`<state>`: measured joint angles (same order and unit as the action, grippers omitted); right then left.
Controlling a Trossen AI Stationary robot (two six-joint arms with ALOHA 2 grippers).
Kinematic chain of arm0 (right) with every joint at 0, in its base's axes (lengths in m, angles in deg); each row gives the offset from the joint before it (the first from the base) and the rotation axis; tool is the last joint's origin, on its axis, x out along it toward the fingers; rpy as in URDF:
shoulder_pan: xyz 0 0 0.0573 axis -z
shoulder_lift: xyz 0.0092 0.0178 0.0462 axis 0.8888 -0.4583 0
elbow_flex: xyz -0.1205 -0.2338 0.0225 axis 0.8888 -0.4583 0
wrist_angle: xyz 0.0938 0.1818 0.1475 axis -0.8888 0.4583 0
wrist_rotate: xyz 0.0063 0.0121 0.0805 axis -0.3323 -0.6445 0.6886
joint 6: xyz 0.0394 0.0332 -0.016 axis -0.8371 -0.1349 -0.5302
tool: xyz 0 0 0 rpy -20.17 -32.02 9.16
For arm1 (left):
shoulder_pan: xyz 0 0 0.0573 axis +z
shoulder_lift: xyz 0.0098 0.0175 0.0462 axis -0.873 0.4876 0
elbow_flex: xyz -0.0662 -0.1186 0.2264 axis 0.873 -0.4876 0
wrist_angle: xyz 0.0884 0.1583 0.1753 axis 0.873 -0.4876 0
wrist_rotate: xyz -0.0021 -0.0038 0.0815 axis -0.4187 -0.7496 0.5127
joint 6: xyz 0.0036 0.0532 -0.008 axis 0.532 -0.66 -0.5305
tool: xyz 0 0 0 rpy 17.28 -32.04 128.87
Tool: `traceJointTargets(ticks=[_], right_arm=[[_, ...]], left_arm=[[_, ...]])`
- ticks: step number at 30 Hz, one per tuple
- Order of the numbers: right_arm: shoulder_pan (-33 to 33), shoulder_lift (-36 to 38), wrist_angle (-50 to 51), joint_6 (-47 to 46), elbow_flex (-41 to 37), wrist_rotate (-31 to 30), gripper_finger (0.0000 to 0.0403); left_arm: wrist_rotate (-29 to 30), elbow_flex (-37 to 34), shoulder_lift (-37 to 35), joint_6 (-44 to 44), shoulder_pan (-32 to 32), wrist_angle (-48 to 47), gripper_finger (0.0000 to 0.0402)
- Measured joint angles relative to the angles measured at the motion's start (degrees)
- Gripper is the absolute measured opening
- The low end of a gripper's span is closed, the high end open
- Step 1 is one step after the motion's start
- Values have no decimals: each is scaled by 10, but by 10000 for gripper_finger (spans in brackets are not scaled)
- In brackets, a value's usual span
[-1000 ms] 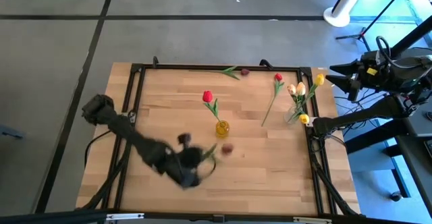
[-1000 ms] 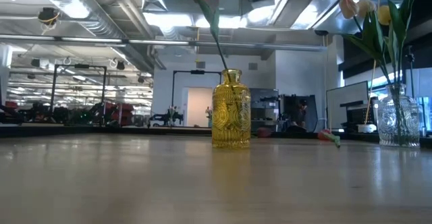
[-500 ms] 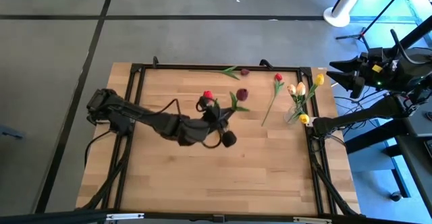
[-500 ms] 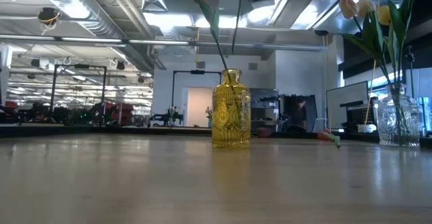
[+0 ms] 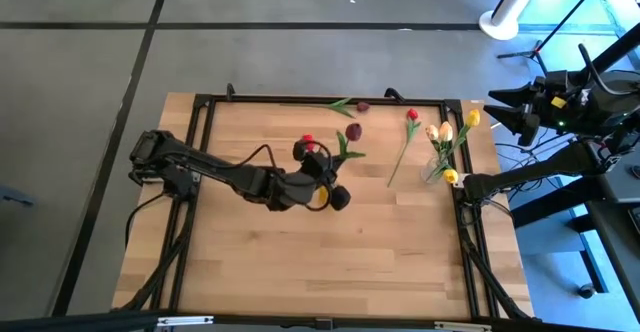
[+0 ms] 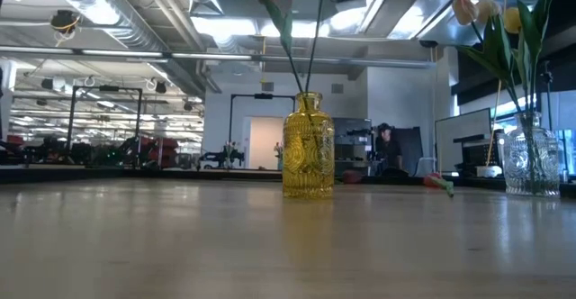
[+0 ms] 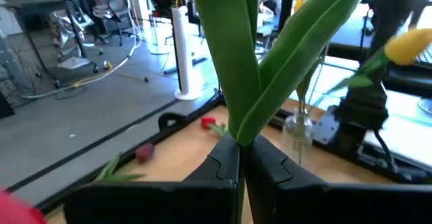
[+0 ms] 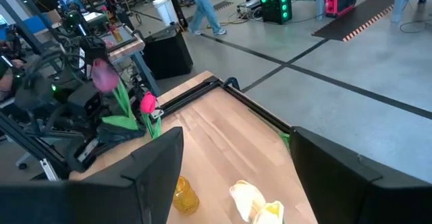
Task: Sort flowers into vase by color
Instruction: Put the bottom dark red tulip into the yellow transparent vase
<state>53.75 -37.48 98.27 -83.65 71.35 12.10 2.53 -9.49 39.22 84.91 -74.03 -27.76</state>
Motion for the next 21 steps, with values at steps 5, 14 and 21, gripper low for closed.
traceJointTargets(ticks=[5,14,21], right_arm=[[0,0,0,10,0,0,271],[0,0,0,7,0,15,271],[0,0,1,0,0,21,271]], left_arm=[[1,-29,1,16,5,23,9],[-111,-29,-10,82,3,-28,82],[-243,-29,-79,167,5,-192,133]])
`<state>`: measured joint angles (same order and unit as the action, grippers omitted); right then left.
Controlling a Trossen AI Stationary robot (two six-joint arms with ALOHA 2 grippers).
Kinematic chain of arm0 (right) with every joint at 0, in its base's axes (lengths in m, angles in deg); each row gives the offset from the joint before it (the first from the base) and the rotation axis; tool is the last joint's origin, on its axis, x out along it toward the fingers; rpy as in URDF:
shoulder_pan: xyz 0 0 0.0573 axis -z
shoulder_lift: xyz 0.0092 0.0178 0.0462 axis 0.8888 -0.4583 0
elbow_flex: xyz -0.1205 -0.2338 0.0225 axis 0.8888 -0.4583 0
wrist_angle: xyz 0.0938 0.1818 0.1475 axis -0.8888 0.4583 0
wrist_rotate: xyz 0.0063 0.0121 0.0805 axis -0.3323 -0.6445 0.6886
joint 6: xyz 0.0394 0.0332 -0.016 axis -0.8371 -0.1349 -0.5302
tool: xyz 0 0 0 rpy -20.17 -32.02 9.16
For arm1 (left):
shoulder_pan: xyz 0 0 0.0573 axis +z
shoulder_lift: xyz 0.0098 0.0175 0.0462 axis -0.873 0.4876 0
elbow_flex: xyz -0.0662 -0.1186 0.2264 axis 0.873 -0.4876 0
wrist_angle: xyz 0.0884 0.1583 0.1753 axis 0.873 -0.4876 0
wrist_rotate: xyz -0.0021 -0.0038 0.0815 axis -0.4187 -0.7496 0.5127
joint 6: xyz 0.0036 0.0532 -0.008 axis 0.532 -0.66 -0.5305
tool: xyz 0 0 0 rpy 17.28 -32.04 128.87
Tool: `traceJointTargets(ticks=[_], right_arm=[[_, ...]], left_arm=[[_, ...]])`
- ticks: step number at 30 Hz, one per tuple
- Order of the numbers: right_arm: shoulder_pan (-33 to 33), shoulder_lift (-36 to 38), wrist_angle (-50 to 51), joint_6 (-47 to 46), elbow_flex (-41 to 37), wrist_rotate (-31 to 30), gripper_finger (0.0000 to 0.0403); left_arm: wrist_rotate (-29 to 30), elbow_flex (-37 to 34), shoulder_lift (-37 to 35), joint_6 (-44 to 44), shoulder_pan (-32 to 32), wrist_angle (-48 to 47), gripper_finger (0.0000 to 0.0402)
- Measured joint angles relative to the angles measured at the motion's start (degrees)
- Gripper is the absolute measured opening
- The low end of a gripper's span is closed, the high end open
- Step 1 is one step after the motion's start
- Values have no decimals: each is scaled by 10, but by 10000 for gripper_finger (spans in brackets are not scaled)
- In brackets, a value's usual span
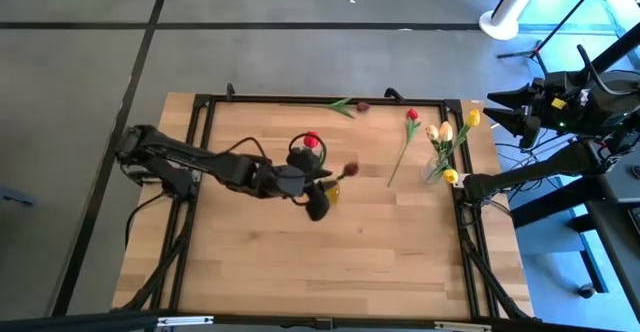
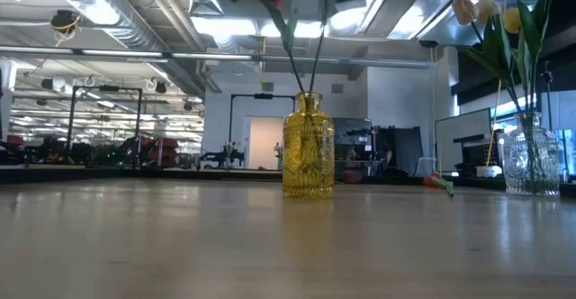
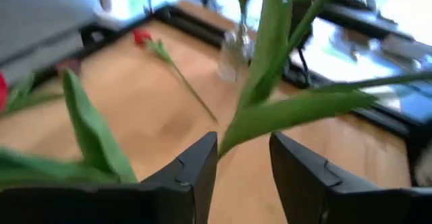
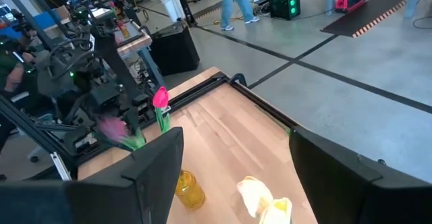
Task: Sort flowers into vase by color
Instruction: Put the bottom dark red tulip into the yellow transparent vase, then put the dark red tulip into the yellow transparent vase
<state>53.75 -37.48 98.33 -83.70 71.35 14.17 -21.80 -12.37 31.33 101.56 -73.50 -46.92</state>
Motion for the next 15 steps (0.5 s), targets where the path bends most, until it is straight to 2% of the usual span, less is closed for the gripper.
traceJointTargets(ticks=[4,7,11,15], right_arm=[[0,0,0,-4,0,0,271],[0,0,0,-11,0,0,271],[0,0,4,-19,0,0,271],[0,0,6,-19,0,-1,271]], left_arm=[[-106,0,-48,18,-8,-65,142],[-187,0,-95,30,-17,-154,140],[-183,0,-170,33,-28,-311,136],[-132,-10,-215,-15,31,-438,136]])
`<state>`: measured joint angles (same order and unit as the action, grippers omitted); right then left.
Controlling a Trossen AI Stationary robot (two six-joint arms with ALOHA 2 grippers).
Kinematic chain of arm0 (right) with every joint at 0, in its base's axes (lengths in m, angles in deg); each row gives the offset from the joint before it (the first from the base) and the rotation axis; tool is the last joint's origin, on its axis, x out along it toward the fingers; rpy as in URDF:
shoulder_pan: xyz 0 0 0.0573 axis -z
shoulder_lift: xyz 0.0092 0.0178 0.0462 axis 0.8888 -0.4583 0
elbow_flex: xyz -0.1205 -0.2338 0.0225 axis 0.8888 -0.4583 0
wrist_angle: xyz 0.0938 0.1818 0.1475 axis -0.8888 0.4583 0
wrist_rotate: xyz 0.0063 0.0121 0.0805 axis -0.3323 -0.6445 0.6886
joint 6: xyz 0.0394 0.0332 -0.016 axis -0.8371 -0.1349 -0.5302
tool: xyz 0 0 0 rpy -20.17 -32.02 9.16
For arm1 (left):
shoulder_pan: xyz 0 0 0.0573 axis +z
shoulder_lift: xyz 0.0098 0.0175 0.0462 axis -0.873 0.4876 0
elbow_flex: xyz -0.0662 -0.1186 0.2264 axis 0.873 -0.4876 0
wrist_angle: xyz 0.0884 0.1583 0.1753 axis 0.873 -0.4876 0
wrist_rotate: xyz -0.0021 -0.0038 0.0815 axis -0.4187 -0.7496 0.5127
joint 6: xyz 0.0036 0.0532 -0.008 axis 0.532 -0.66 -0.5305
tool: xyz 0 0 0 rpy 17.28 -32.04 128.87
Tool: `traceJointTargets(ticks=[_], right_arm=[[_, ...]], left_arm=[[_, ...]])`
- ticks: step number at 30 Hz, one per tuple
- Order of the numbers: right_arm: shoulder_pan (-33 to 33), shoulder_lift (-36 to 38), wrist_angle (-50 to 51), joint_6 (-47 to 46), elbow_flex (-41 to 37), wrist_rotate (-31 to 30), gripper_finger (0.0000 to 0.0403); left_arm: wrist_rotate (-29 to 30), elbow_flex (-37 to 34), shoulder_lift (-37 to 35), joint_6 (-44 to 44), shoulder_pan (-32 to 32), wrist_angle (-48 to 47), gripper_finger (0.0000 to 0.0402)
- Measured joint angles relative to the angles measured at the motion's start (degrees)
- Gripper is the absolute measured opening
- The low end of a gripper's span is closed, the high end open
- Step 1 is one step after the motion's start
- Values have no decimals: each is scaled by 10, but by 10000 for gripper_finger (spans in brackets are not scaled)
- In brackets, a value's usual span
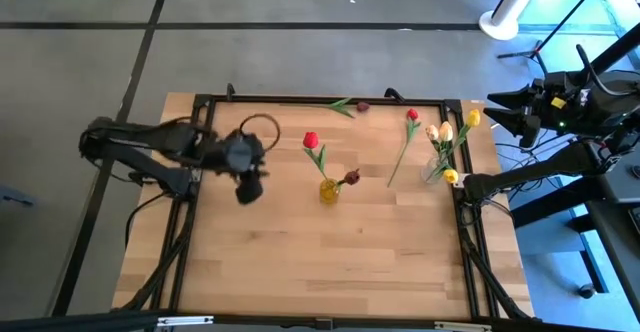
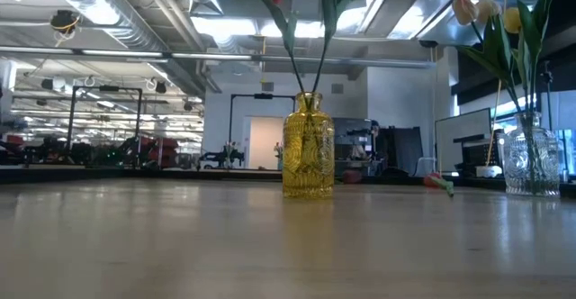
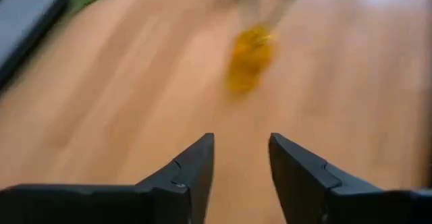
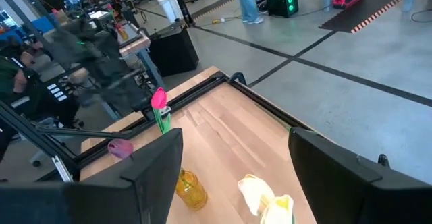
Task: Sort flowers into vase by color
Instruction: Put the dark red tulip into the yellow transparent vase
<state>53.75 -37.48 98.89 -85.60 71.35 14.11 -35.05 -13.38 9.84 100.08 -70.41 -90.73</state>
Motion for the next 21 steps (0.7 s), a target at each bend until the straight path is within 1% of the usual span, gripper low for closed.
traceJointTargets(ticks=[2,4,6,8,10,11,13,14,16,18,19,21], right_arm=[[0,-1,-4,0,0,0,271],[0,-3,-11,0,0,0,271],[0,-3,-11,0,0,0,271],[0,-3,-11,3,0,0,271],[0,-3,-11,14,0,0,271],[0,-3,-11,18,0,0,271],[0,-3,-11,30,0,0,271],[0,-4,-11,31,0,-1,271],[0,-6,-11,32,0,-10,271],[0,-9,-10,32,0,-10,271],[0,-11,-11,32,0,-10,271],[0,-11,-10,32,0,-14,271]], left_arm=[[-2,-28,-5,-42,60,0,136],[-12,-66,-6,-91,130,38,136],[-13,-110,1,-139,202,96,136],[-41,-149,15,-167,274,175,136],[-74,-175,37,-170,337,249,136],[-78,-182,52,-175,365,282,136],[-88,-186,90,-220,409,333,136],[-103,-187,111,-251,425,352,135],[-150,-179,151,-294,452,391,133],[-202,-167,189,-308,483,431,129],[-218,-159,209,-307,499,447,128],[-228,-139,247,-311,526,458,124]])
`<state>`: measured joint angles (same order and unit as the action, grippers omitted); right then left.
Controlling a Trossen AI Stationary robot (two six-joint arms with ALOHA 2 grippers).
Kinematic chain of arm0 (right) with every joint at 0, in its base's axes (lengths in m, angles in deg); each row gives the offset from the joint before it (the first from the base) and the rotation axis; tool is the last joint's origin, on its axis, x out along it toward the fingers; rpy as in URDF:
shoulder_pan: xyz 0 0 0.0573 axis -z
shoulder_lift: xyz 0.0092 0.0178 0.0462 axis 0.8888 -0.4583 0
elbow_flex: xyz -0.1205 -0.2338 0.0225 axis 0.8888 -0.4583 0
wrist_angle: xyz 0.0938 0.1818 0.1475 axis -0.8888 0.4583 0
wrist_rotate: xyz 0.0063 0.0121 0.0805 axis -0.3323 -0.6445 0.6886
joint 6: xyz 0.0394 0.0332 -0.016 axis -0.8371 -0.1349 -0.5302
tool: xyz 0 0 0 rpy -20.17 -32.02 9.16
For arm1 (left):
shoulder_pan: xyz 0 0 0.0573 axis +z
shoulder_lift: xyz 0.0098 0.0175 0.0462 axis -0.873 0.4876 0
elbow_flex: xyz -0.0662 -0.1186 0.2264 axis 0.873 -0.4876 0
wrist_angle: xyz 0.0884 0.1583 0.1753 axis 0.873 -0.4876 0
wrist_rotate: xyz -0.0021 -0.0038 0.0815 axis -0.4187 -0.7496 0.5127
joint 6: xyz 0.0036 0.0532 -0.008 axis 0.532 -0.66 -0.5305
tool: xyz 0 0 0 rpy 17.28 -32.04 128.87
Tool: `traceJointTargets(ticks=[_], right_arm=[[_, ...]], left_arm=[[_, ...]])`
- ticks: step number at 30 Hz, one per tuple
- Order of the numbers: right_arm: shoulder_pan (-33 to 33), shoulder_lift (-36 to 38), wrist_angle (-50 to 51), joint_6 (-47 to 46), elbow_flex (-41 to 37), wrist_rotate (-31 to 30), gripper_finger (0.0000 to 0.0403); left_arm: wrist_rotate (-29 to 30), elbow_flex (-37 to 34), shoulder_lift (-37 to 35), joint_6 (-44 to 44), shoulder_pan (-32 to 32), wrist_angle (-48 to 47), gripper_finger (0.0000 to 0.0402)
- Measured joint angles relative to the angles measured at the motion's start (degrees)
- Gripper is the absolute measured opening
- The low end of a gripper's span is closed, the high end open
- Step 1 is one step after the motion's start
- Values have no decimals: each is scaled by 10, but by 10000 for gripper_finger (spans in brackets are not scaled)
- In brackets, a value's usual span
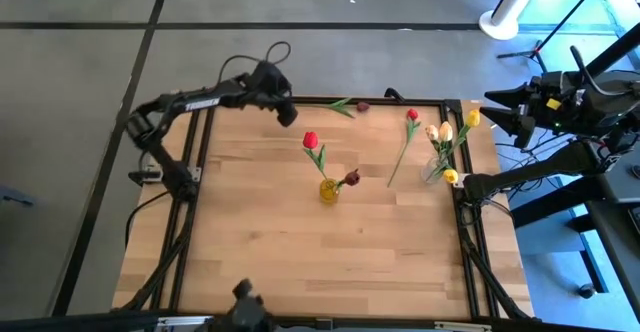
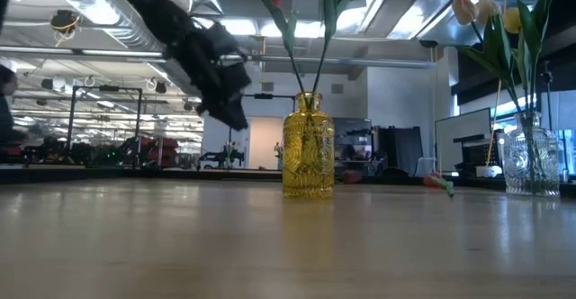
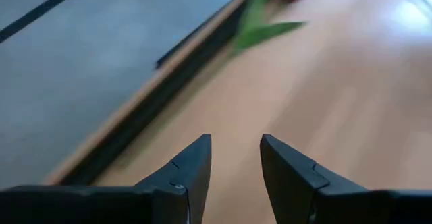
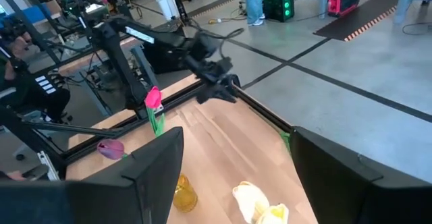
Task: Sort flowers into vase by color
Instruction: Put the dark red tulip into the yellow transparent vase
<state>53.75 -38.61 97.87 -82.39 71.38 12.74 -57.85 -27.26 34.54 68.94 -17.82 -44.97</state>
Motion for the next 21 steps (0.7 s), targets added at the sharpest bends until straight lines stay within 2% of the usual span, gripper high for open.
traceJointTargets(ticks=[5,10,14,21], right_arm=[[0,-6,0,-16,0,-28,271],[0,-13,0,-47,0,-77,271],[0,-21,-1,-64,0,-110,271],[0,-24,-2,-66,0,-163,271]], left_arm=[[-12,78,91,-48,24,-29,119],[43,140,168,-12,44,-123,111],[85,147,181,29,43,-114,105],[64,147,185,130,45,-114,106]])
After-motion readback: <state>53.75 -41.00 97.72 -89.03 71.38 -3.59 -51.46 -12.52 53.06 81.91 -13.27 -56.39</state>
